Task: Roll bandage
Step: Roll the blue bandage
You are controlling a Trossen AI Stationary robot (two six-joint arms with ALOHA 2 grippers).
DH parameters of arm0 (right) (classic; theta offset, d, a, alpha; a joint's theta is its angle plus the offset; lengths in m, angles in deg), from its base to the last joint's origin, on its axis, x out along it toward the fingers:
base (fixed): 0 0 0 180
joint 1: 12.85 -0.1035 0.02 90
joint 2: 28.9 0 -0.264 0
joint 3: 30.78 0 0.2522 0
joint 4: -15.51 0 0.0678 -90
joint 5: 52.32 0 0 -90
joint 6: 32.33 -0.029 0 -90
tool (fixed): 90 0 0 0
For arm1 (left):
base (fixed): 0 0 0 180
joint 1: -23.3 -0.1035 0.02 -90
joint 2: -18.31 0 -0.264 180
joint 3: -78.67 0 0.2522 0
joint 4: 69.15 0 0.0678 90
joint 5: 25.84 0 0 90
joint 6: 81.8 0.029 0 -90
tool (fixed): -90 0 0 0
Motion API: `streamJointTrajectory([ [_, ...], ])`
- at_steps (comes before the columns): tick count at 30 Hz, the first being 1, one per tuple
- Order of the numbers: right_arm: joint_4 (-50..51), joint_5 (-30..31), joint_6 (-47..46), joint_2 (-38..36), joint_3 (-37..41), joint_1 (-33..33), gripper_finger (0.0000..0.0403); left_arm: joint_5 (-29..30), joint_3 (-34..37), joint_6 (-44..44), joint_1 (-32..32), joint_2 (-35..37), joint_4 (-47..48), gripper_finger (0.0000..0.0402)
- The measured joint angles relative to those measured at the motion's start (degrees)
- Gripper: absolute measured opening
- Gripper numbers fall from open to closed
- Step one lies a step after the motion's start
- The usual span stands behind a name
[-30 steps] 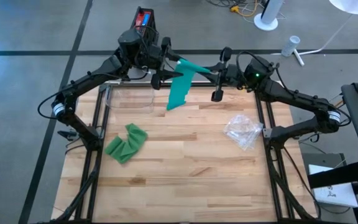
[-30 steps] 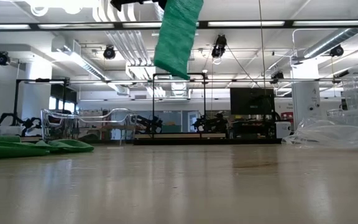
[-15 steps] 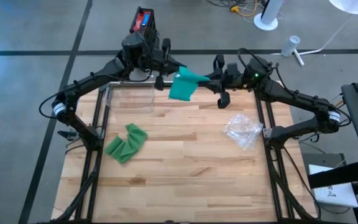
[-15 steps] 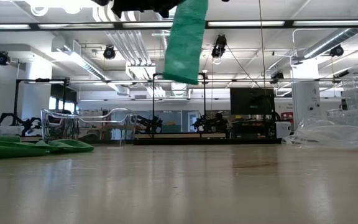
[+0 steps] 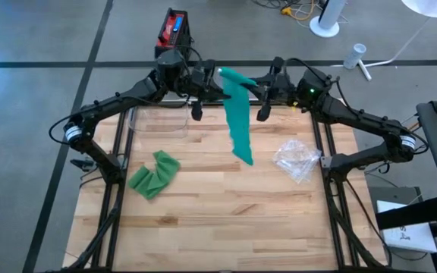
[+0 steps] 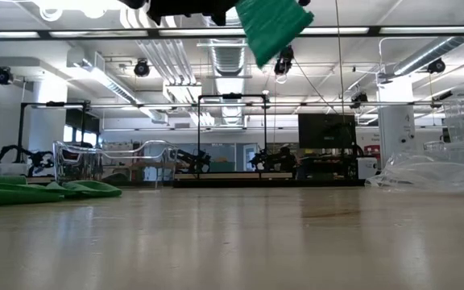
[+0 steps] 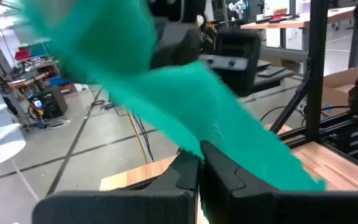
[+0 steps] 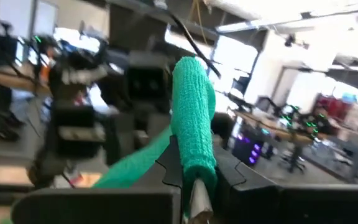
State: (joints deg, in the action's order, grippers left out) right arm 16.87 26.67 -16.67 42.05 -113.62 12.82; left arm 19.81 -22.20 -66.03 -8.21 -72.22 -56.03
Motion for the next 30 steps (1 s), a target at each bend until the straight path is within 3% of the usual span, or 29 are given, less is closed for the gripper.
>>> streamJointTrajectory([
  [15, 1.4, -0.1, 3.9, -2.0, 0.0, -0.9, 0.002, 3.1, -0.1, 3.7, -0.7, 2.4, 3.5, 0.0012],
  [23, 1.6, 0.0, 4.5, -5.3, 2.2, -0.9, 0.0019, 3.7, -0.1, 4.7, -0.8, 4.9, 3.5, 0.0111],
  [30, 1.5, 0.3, 5.8, -6.7, 4.4, -0.9, 0.0019, 8.5, -0.1, 4.2, -0.6, 7.7, 0.5, 0.021],
])
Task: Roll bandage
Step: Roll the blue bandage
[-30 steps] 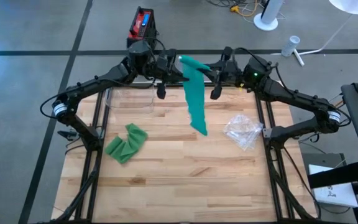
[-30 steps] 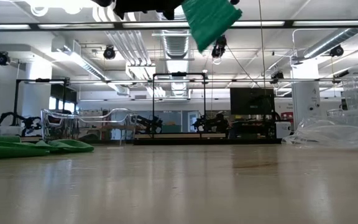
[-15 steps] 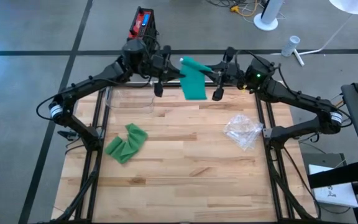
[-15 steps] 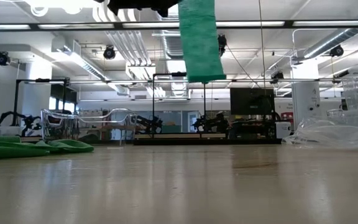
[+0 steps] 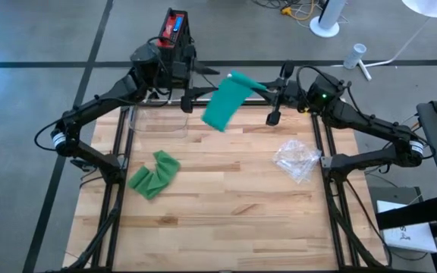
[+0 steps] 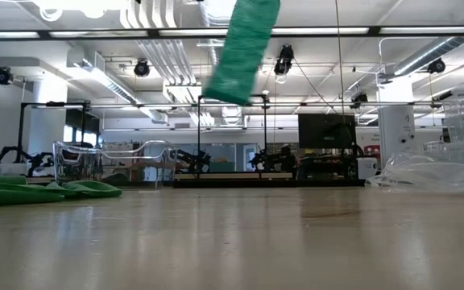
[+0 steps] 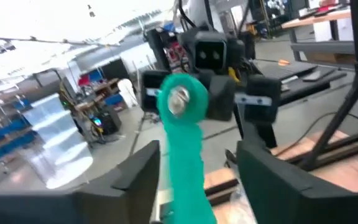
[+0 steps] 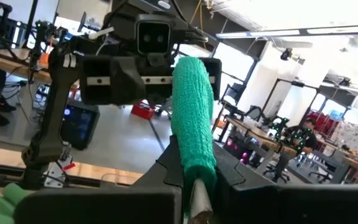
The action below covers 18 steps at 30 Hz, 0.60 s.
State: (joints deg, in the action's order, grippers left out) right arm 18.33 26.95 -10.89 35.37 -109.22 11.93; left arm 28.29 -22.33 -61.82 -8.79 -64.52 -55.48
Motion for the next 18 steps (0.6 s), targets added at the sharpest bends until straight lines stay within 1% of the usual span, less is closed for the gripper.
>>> streamJointTrajectory([
  [4, 0.0, 0.1, 0.3, 0.0, 0.3, 0.0, 0.0019, 0.0, 0.0, -2.2, 0.3, 0.2, -2.3, 0.0253],
  [7, 0.0, -0.1, 0.7, 0.0, 0.3, 0.0, 0.0019, -0.1, 0.0, -4.1, 0.4, 0.2, -4.5, 0.0271],
  [14, 0.9, -0.2, 2.0, 1.4, 0.4, 0.0, 0.0019, -0.1, 0.0, -6.6, 1.7, -1.6, -5.0, 0.0277],
  [18, 2.7, -4.4, 3.9, 1.5, 0.5, 0.0, 0.0018, -0.1, 0.0, -7.1, 1.7, -2.2, -5.0, 0.0271],
])
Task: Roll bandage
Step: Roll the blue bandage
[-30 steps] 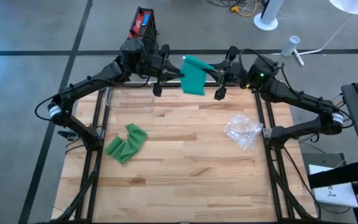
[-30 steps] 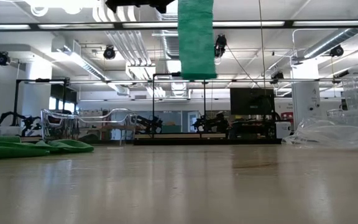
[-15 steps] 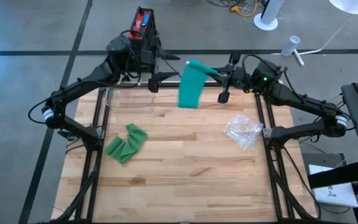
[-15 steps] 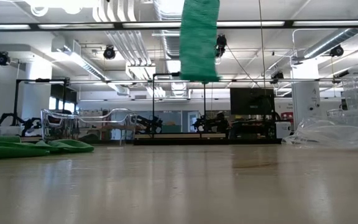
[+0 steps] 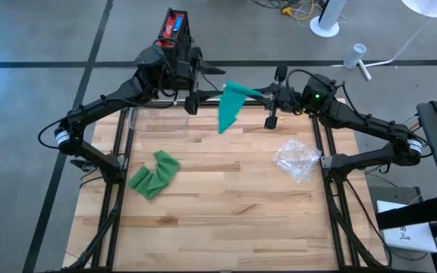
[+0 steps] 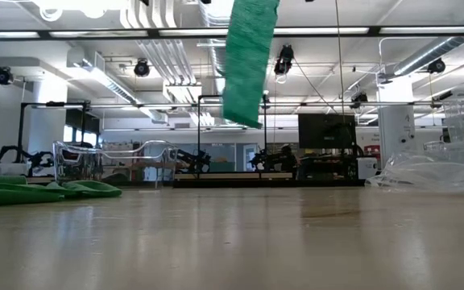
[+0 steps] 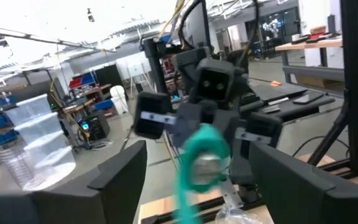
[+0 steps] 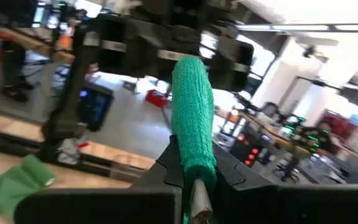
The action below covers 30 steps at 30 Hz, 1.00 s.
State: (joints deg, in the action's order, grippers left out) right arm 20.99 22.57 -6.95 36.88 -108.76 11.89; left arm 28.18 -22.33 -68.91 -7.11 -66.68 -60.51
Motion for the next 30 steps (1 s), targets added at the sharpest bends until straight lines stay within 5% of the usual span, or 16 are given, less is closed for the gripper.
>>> streamJointTrajectory([
  [14, 0.3, 1.6, 9.4, 0.0, 0.0, -0.2, 0.0018, -7.3, 0.0, -7.7, 0.2, -2.8, 1.5, 0.0282],
  [30, 0.9, 0.7, 29.4, 0.0, 0.0, -0.7, 0.0018, -8.6, 0.0, -13.9, 0.2, -2.9, 6.9, 0.0284],
])
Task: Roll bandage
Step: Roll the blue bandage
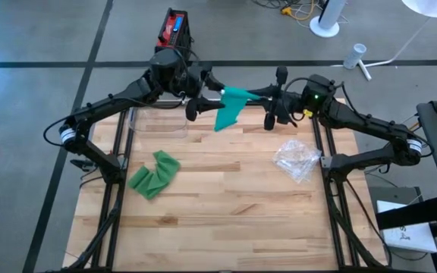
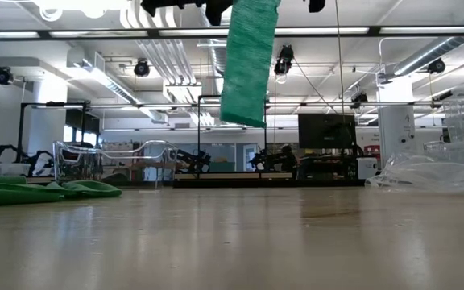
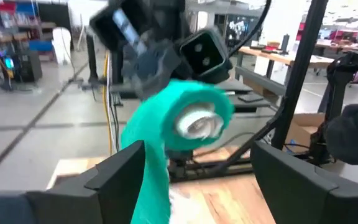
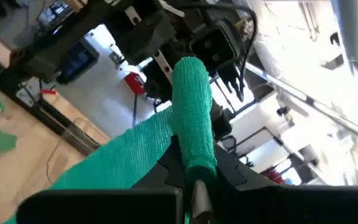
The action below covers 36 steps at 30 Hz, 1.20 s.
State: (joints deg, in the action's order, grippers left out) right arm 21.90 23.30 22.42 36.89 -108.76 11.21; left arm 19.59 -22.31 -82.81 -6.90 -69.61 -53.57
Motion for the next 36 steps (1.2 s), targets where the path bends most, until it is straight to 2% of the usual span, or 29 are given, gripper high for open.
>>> streamJointTrajectory([
  [4, 0.8, 0.3, 5.9, 0.1, 0.0, -0.8, 0.0018, 0.0, 0.0, -2.2, 0.0, 0.0, 0.6, 0.0304],
  [8, 0.3, 3.6, 10.9, 1.6, -0.1, -1.7, 0.0018, 0.0, 0.0, -5.2, 0.0, 0.0, 1.2, 0.0325],
  [10, -1.1, 5.5, 12.1, 2.5, -0.1, -1.8, 0.0018, -0.1, 0.0, -5.9, 0.0, 0.1, 2.1, 0.0333],
  [18, -1.1, 5.4, 11.3, 3.9, -1.7, -2.0, 0.0018, 0.1, 0.0, -4.2, -0.1, 0.1, 2.9, 0.0347],
  [27, -1.7, 5.5, 11.4, 4.7, -1.9, -1.9, 0.0018, 1.1, 0.0, -6.5, -0.2, 0.5, 0.9, 0.0331],
  [31, -2.0, 5.7, 17.2, 6.2, -1.8, -1.9, 0.0019, 0.7, 0.0, -11.8, -0.3, 0.3, 1.1, 0.0313],
  [36, -5.8, 10.6, 23.0, 8.4, -1.8, -3.1, 0.0024, 1.5, 0.0, -14.9, -0.4, 0.2, 2.6, 0.0278],
])
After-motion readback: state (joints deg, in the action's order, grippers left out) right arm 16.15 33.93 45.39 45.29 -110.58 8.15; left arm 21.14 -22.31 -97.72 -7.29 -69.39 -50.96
